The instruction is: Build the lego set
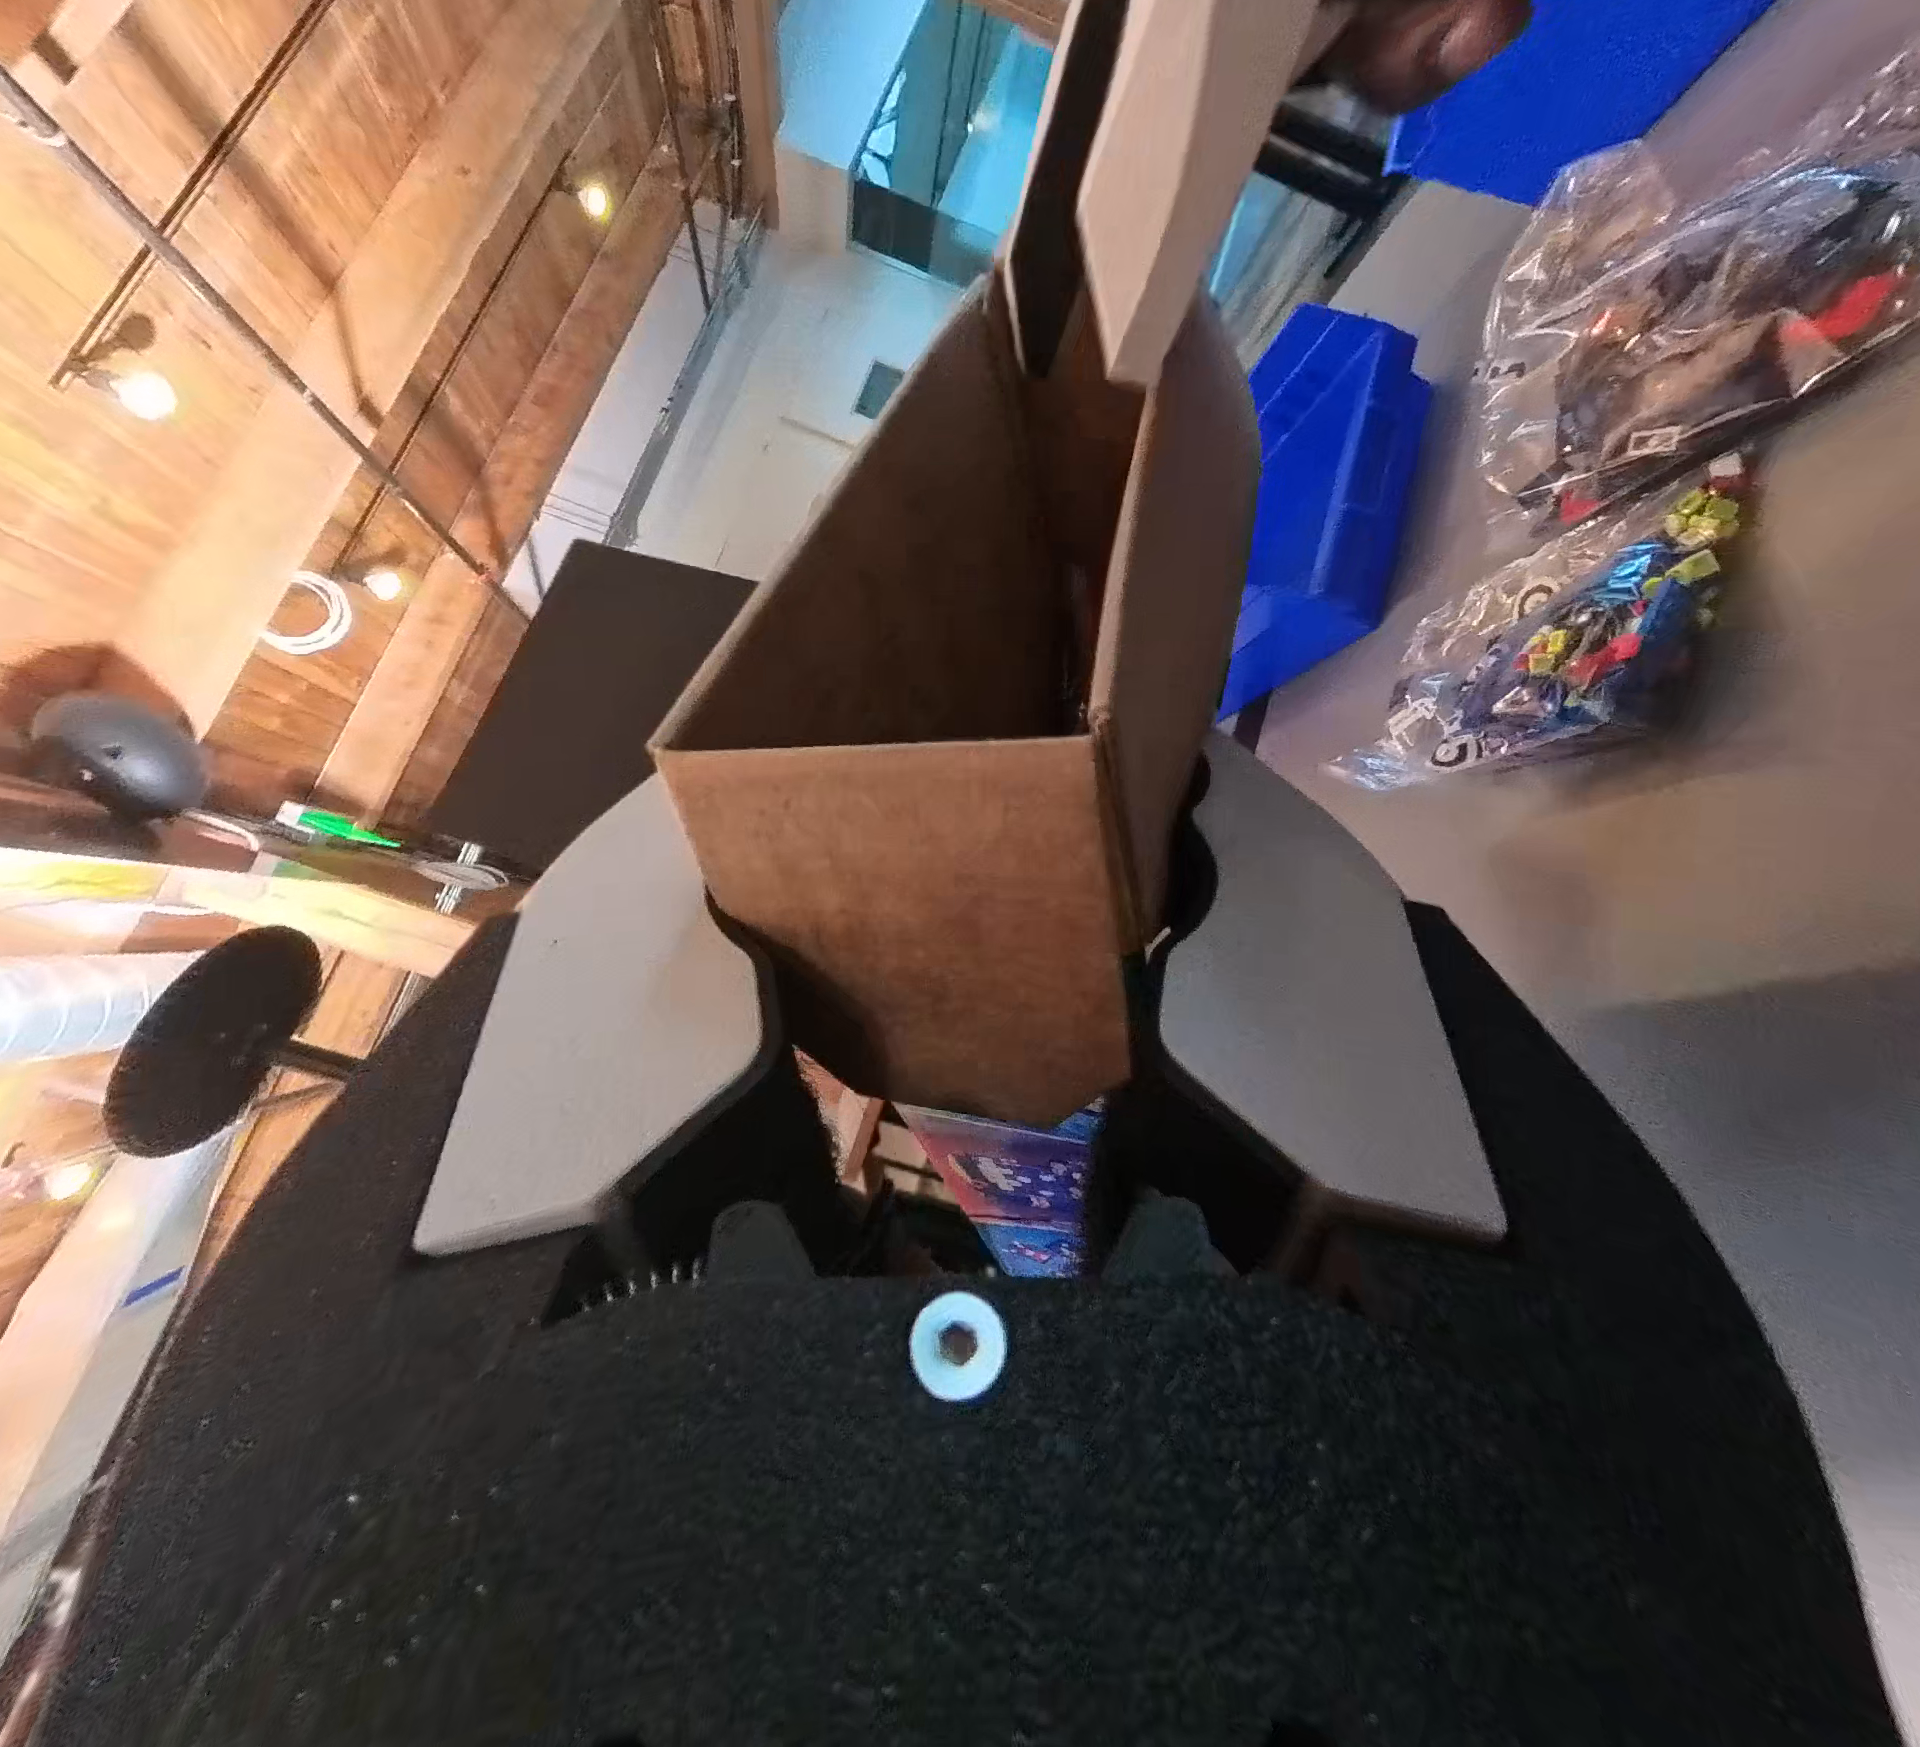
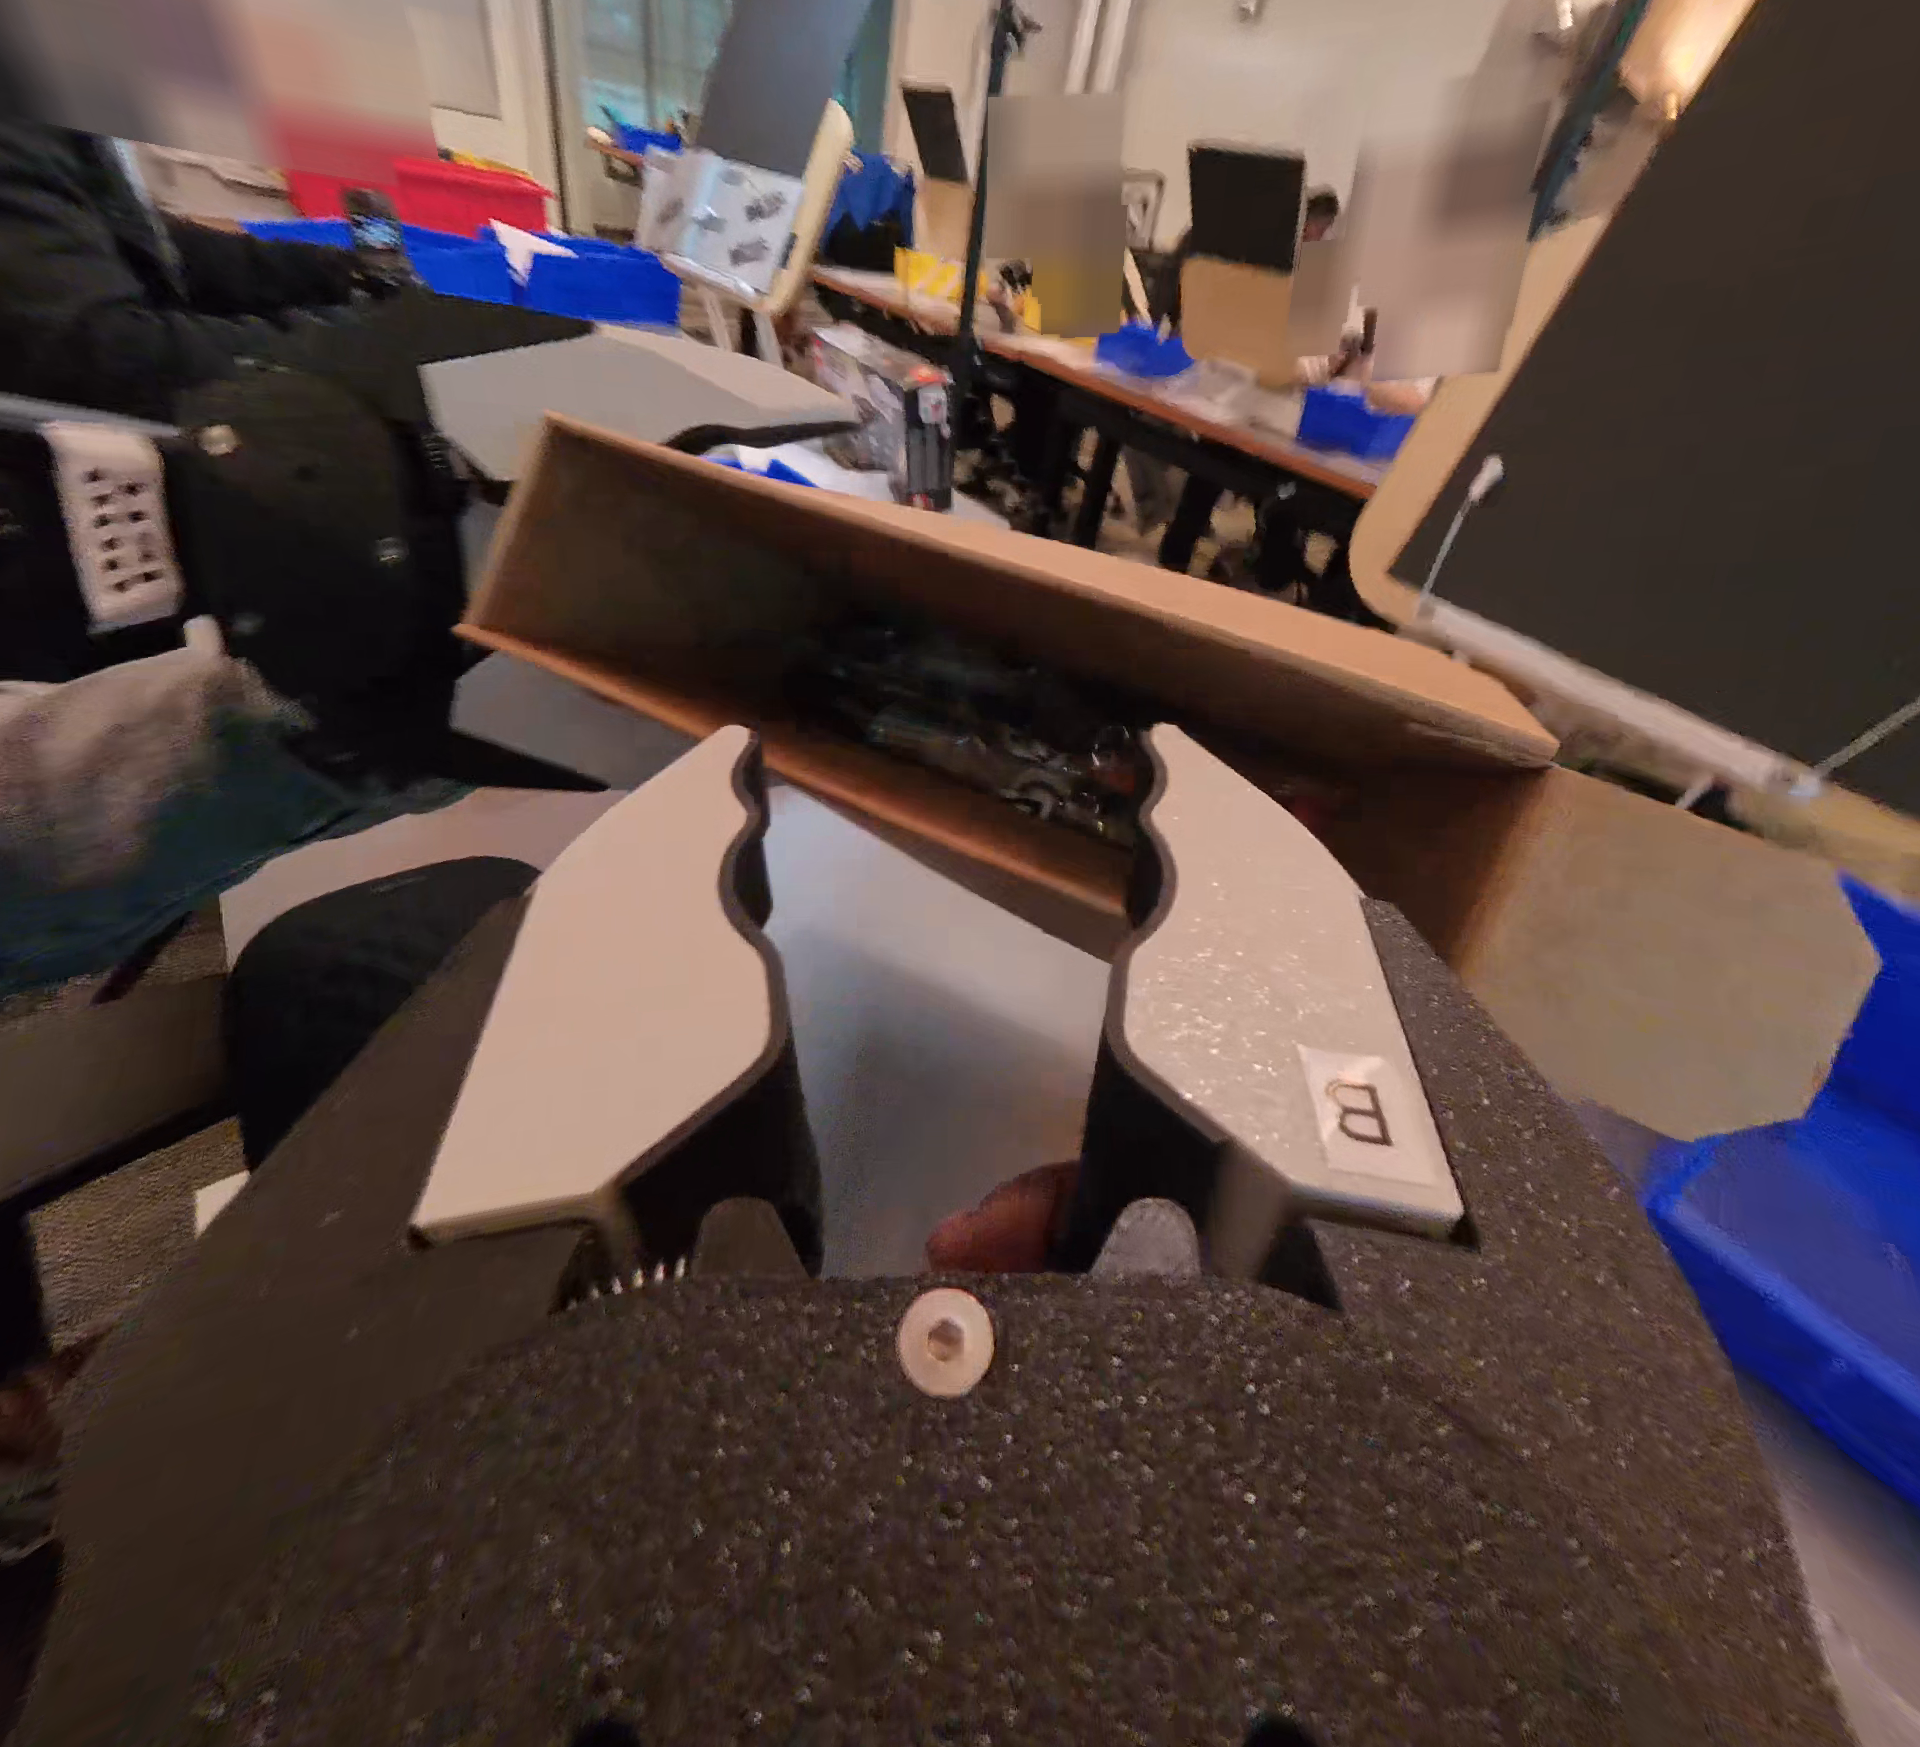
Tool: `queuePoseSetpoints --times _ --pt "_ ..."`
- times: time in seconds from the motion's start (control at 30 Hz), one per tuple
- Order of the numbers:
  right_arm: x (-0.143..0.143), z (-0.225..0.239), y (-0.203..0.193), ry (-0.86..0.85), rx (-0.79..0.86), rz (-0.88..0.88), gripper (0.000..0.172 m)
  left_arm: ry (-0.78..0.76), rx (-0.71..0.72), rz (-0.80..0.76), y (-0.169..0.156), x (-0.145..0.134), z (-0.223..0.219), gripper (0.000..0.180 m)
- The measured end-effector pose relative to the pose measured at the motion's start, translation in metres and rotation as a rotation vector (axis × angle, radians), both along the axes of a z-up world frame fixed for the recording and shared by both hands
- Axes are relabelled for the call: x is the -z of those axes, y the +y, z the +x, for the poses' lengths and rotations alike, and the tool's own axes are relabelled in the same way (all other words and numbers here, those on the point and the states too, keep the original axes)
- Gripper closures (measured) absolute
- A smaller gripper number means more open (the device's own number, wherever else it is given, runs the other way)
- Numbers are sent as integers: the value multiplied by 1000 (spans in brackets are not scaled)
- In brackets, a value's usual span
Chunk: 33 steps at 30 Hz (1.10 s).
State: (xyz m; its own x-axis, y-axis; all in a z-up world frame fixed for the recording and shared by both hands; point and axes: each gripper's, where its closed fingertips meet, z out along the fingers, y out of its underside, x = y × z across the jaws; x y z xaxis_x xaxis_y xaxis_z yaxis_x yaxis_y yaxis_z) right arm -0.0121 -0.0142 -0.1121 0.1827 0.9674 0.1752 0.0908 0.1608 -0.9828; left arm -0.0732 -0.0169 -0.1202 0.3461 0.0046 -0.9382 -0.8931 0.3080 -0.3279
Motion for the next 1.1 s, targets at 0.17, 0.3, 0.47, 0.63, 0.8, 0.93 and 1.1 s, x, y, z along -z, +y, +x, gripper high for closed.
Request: queuePoseSetpoints --times 0.17,0.3,0.47,0.63,0.8,0.93,1.1 --pt "-12 19 -12 112 -50 162 133 169 -62 -11 3 0 -6 104" --pt "-11 22 5 113 53 195 126 325 -106 3 3 -6 -9 103" --pt "-20 31 57 34 312 582 111 567 -133 16 -1 -12 -6 103" --pt "14 12 93 -180 148 560 108 752 -124 178 -11 -16 1 104" --pt "29 2 98 -184 -87 245 116 886 -147 362 -17 -17 8 104" --pt "28 -2 88 -95 -185 245 142 927 -108 407 -17 -10 14 104" --pt "26 -1 94 -25 51 749 154 1130 -106 569 -19 -9 23 103"
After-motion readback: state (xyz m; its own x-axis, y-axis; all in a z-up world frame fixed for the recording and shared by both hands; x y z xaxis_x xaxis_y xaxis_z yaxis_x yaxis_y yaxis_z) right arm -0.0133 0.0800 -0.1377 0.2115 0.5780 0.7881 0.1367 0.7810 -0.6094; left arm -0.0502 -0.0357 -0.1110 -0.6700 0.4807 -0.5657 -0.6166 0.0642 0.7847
